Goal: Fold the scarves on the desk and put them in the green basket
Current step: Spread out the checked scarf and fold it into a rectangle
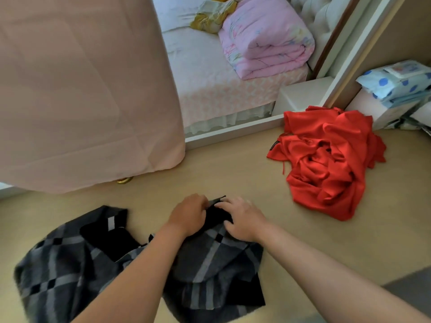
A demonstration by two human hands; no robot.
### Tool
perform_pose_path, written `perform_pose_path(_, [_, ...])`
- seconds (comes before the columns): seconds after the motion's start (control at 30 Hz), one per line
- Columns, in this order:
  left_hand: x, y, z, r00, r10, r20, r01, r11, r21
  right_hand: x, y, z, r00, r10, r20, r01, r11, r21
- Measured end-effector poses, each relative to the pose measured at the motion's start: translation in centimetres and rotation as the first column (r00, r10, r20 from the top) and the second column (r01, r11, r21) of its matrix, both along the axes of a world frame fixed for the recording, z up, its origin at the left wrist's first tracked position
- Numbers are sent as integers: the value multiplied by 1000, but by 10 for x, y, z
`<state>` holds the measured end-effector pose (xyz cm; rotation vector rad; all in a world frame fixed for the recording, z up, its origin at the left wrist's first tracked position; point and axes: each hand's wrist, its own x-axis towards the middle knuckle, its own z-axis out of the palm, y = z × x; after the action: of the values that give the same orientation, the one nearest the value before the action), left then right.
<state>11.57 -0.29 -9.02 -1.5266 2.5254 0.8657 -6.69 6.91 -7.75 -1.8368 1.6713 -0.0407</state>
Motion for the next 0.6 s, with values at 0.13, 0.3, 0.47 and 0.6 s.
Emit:
perform_pose_path(0.13, [59,25,-9,999,-13,37,13,1000,3,41,10,-9,978,130,-162,-121,991,63])
perform_pose_path(0.3, [113,47,-12,978,-48,205,59,997,-52,67,16,-9,930,79,-359,-81,997,10])
perform_pose_path(0.47, [142,44,-4,976,29,216,-31,1000,3,67,14,-3,976,-92,-199,88,996,-26])
perform_pose_path(0.6, [148,20,11,991,87,105,-105,978,182,58,5,14,929,-339,-147,305,928,-215])
